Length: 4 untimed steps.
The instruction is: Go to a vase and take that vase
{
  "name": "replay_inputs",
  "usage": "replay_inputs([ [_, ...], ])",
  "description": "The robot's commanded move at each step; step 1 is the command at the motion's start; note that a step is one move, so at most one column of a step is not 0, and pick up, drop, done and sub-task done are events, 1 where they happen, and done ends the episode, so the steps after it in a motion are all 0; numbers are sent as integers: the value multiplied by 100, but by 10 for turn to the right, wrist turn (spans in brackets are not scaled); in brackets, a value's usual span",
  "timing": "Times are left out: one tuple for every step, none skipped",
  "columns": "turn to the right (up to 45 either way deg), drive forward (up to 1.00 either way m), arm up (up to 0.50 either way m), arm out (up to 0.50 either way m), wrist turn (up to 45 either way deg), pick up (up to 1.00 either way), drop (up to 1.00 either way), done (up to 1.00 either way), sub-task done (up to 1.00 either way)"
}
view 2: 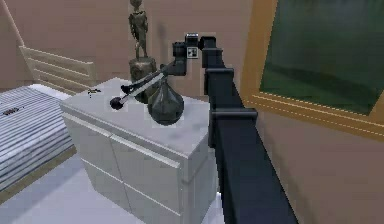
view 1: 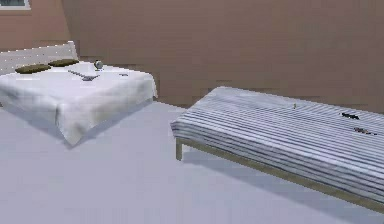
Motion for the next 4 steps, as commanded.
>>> replay_inputs([
  [0,0,0,0,450,0,0,0,0],
  [0,0,0,0,120,0,0,0,0],
  [0,0,-18,0,0,0,0,0,0],
  [0,0,0,0,0,100,0,0,0],
])
